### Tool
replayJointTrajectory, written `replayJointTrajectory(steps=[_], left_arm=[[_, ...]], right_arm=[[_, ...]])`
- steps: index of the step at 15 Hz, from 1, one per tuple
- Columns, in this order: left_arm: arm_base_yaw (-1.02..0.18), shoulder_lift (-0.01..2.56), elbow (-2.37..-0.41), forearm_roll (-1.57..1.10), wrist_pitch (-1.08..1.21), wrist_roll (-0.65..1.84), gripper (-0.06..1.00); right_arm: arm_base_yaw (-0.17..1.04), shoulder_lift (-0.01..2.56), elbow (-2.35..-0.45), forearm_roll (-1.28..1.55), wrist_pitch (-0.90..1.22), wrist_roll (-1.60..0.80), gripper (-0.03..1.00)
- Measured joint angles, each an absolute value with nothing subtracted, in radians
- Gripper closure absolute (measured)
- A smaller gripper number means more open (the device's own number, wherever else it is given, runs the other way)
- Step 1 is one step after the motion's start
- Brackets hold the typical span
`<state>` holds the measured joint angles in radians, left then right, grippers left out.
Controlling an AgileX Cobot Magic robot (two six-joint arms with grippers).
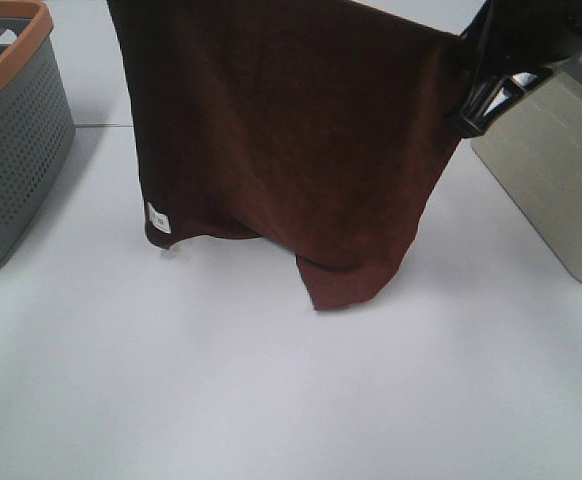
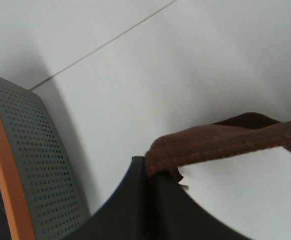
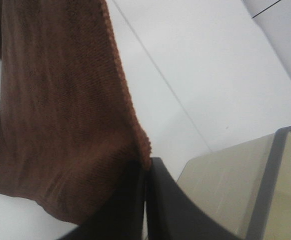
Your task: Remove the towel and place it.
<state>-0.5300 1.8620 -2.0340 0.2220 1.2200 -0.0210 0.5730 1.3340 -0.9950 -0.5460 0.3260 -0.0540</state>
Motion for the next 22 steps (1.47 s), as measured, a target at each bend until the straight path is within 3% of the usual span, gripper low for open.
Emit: replayJointTrajectory(steps=[3,6,12,22], left_arm=[[-0.517,1.877,-2.034,0.241,1.174,-0.022,0.94],[-0.516,1.882,-2.034,0.326,1.007,-0.046,0.94],[-0.48,1.969,-2.034,0.536,0.716,-0.156,0.94],[-0.47,2.037,-2.034,0.5,0.714,-0.063,0.94]], right_arm=[[0.569,1.424,-1.055,-0.805,0.299,0.125,0.97],[0.487,1.546,-1.19,-1.001,0.24,0.311,0.97],[0.338,1.748,-1.478,-1.035,0.014,0.384,0.97],[0.308,1.842,-1.518,-1.006,-0.03,0.392,0.97]])
